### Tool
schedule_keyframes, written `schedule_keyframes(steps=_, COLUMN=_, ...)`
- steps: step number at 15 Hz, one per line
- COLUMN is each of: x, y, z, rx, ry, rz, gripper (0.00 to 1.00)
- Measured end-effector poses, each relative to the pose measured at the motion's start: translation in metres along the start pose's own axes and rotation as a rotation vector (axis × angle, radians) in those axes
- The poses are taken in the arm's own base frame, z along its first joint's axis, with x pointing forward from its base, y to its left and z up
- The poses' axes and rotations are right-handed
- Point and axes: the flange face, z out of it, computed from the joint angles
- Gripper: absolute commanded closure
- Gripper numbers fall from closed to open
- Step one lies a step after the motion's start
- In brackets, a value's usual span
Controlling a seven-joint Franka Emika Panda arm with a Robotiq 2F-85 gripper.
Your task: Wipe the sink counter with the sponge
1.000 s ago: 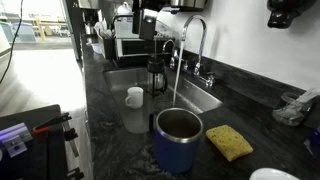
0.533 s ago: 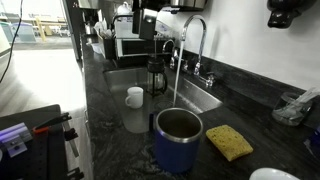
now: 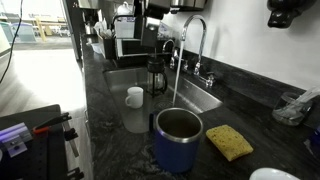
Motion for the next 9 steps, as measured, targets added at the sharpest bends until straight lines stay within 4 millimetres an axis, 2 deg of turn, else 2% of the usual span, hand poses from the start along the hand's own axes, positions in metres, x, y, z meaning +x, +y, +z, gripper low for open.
schedule_keyframes(steps=3, x=0.017, y=0.009, z=0.015, rx=0.0, ry=0.006, rz=-0.021, gripper=0.0)
schedule_keyframes(steps=9, x=0.067, y=0.027, z=0.033, rx=-0.028, ry=0.138, rz=-0.086, gripper=0.0)
